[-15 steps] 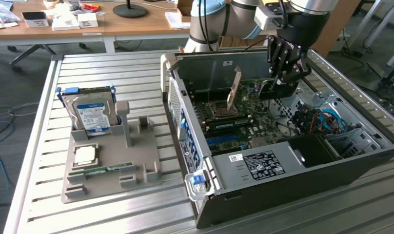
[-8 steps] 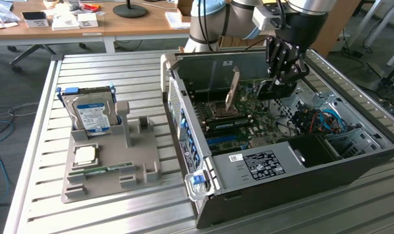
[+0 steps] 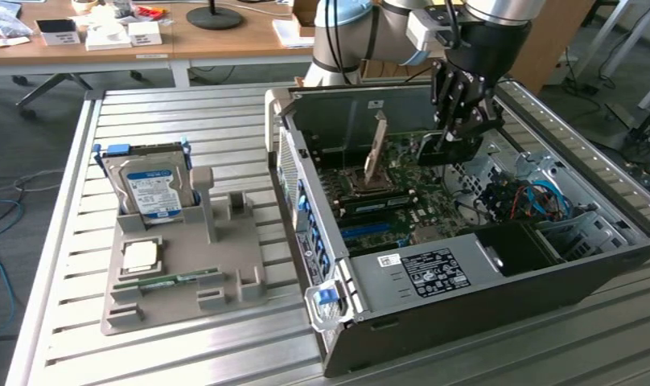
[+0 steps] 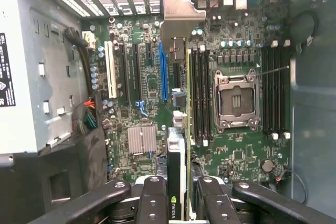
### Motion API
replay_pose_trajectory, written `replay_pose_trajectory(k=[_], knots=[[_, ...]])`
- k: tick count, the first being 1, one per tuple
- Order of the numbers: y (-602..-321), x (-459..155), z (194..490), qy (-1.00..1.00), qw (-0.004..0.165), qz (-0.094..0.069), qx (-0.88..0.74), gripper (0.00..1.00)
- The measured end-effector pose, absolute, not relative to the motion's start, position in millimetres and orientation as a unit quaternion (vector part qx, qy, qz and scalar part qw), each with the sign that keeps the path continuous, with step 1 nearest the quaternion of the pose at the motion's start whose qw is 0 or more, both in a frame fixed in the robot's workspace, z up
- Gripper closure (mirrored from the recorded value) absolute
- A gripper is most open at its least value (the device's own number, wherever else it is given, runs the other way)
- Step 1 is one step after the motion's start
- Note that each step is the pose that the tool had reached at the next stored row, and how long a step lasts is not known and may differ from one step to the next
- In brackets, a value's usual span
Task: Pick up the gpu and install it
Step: 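Insert the gpu into the slot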
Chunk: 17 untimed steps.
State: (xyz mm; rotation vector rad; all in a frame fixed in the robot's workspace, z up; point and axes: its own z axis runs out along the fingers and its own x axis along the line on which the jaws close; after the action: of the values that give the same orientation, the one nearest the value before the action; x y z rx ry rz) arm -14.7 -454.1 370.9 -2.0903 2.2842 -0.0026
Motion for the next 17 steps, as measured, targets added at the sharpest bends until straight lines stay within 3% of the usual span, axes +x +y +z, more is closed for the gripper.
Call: replay_pose_trajectory(k=[17], knots=[[-454.1,-18.1,370.9,0.738,0.023,-0.001,-0.675,0.73]])
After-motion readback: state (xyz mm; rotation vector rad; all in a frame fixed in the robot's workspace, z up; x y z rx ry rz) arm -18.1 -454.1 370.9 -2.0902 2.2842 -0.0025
